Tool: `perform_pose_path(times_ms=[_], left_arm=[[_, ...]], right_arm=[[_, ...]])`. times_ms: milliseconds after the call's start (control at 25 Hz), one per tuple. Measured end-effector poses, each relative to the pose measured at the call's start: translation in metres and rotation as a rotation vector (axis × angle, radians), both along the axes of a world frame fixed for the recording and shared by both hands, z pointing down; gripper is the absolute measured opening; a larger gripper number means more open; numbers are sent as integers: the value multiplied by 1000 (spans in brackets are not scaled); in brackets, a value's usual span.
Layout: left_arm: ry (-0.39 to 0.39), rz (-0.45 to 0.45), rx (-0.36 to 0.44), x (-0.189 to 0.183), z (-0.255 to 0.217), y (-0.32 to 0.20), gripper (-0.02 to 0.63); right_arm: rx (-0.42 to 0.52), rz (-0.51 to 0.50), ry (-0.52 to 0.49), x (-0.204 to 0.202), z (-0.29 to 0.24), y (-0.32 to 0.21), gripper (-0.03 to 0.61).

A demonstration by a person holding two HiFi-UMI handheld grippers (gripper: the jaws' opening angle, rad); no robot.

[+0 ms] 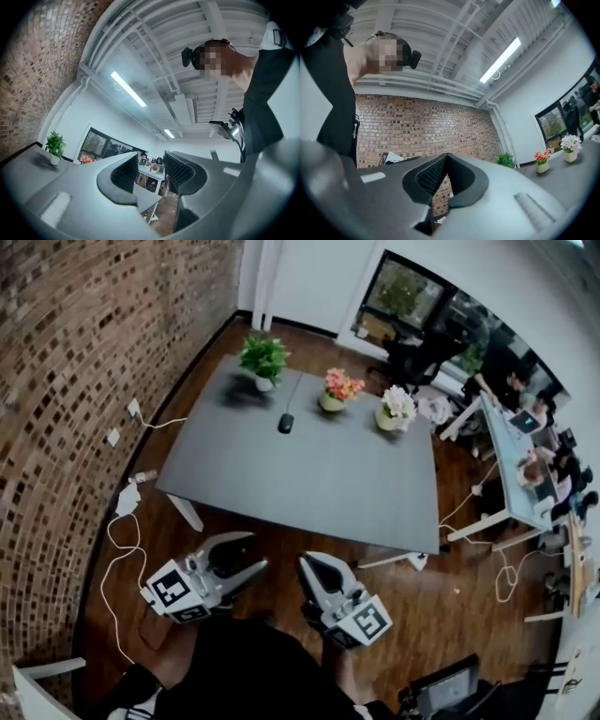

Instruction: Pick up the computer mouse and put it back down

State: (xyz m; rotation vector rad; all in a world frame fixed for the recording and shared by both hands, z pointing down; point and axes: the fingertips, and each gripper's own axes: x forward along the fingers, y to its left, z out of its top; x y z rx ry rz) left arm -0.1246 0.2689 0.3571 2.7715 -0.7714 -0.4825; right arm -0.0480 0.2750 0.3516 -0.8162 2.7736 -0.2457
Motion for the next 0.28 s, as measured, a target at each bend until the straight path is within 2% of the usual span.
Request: perform_pose_path(times_ms=[280], left_arm=[[-11, 9, 4, 1, 2, 10, 183]], right_arm=[[-2, 7, -3, 1, 1, 12, 0]])
